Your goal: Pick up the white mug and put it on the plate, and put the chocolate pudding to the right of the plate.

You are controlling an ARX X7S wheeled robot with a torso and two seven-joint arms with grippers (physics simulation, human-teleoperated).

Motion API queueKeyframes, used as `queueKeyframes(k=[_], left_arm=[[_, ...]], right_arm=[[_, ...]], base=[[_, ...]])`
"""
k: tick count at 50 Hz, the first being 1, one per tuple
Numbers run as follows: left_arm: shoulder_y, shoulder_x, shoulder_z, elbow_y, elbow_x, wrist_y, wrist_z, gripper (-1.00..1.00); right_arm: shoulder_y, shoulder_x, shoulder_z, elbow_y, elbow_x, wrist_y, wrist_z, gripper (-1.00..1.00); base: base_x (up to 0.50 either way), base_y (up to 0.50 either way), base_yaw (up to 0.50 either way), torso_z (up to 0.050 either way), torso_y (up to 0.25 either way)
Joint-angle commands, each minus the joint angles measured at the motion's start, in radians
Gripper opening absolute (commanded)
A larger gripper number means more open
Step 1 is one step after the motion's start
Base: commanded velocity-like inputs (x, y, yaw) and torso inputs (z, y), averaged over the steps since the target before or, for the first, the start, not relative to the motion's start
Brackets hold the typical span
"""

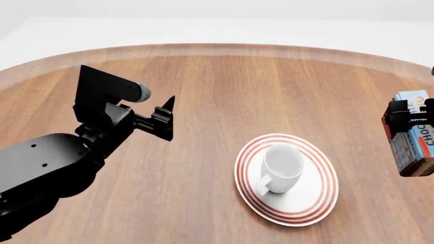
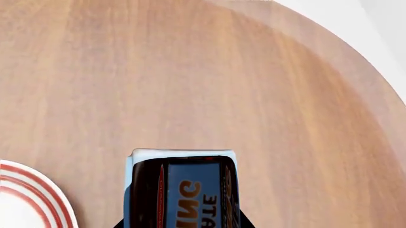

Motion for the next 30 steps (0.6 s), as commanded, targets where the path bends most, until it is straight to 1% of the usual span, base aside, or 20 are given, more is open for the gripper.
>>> queueKeyframes(k=[1,19,30], left_arm=[[0.002,0.025,-0.027,-0.004,0.015,0.009,0.017,1.00],[0.000,0.029,-0.027,-0.002,0.013,0.002,0.015,1.00],[0.003,0.034,-0.027,-0.006,0.015,0.001,0.018,1.00]], right_arm=[[-0.037,-0.021,0.029,0.018,-0.026,-0.035,-0.038,-1.00],[-0.090,-0.015,0.051,0.041,-0.006,-0.069,-0.035,-1.00],[-0.131,-0.039,0.067,0.099,0.003,-0.119,-0.052,-1.00]], base=[[0.00,0.00,0.00,0.000,0.000],[0.00,0.00,0.00,0.000,0.000],[0.00,0.00,0.00,0.000,0.000]])
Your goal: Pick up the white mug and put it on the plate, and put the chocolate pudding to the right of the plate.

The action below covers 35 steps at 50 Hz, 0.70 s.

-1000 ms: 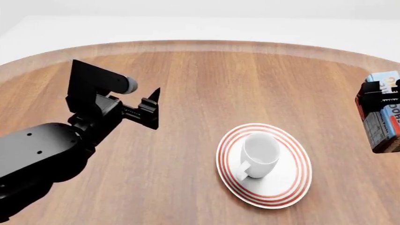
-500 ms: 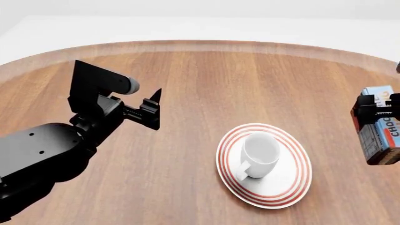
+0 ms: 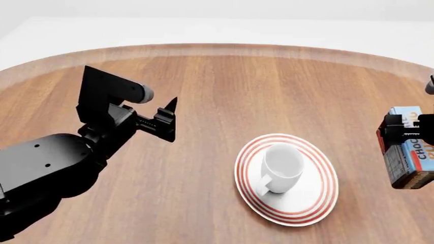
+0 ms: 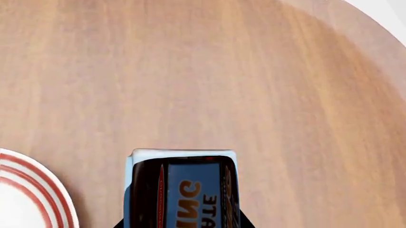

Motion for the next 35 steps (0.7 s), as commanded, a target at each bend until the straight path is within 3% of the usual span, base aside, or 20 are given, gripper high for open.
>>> queueKeyframes(k=[1,35], left_arm=[[0.003,0.024,-0.027,-0.006,0.013,0.010,0.017,1.00],[0.017,0.033,-0.026,-0.012,0.018,0.011,0.020,1.00]], right_arm=[[-0.037,-0.036,0.039,0.047,-0.022,-0.055,-0.053,-1.00],[-0.134,-0.091,0.063,0.190,-0.014,-0.154,-0.093,-1.00]], base=[[0.00,0.00,0.00,0.000,0.000],[0.00,0.00,0.00,0.000,0.000]])
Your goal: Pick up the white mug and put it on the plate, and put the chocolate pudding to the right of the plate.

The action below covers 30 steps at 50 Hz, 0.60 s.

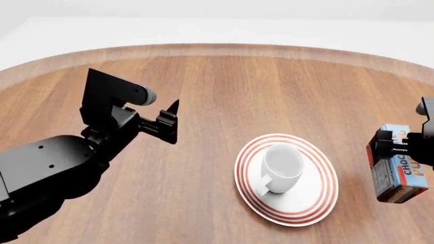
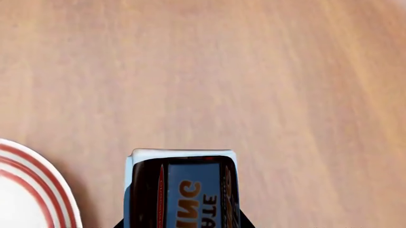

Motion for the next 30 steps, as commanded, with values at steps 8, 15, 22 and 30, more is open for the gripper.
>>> queueKeyframes(k=[8,15,22,30], left_arm=[[0.005,0.023,-0.028,-0.005,0.013,0.009,0.017,1.00],[0.005,0.027,-0.027,-0.008,0.016,0.008,0.018,1.00],[0.008,0.030,-0.027,-0.012,0.017,0.009,0.019,1.00],[0.010,0.029,-0.027,-0.010,0.017,0.007,0.018,1.00]], right_arm=[[-0.035,-0.052,0.020,0.071,-0.050,-0.064,-0.065,-1.00],[-0.039,-0.069,0.014,0.110,-0.063,-0.086,-0.080,-1.00],[-0.046,-0.064,0.014,0.095,-0.063,-0.083,-0.073,1.00],[-0.048,-0.076,0.011,0.118,-0.072,-0.095,-0.079,1.00]], base=[[0.00,0.00,0.00,0.000,0.000],[0.00,0.00,0.00,0.000,0.000],[0.00,0.00,0.00,0.000,0.000],[0.00,0.00,0.00,0.000,0.000]])
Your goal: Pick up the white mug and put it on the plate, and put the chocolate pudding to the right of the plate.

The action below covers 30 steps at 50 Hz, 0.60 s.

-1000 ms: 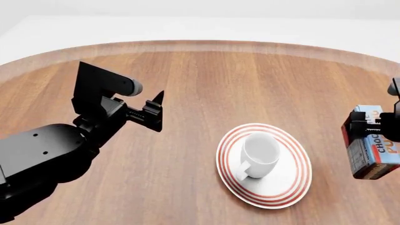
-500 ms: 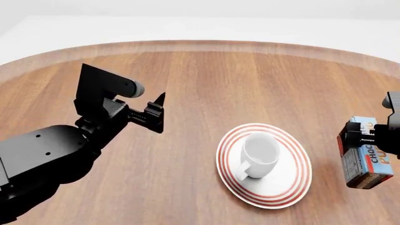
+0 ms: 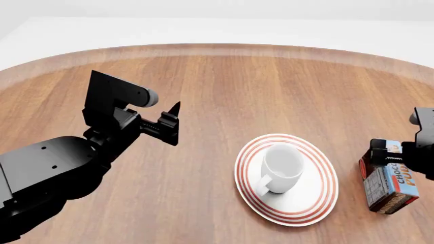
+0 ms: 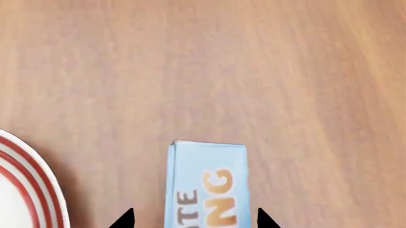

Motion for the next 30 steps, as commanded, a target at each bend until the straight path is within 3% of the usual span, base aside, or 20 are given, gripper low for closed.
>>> queueKeyframes(k=[1,20,30], left_arm=[[0.002,0.021,-0.029,-0.004,0.012,0.010,0.016,1.00],[0.007,0.023,-0.031,-0.004,0.014,0.011,0.018,1.00],[0.013,0.024,-0.031,-0.007,0.018,0.016,0.021,1.00]], right_arm=[[-0.007,-0.031,0.015,0.022,-0.041,-0.026,-0.036,1.00],[-0.009,-0.001,0.016,-0.044,-0.039,0.000,-0.013,1.00],[0.040,0.093,0.029,-0.341,0.004,0.114,0.071,1.00]], base=[[0.00,0.00,0.00,0.000,0.000],[0.00,0.00,0.00,0.000,0.001],[0.00,0.00,0.00,0.000,0.000]])
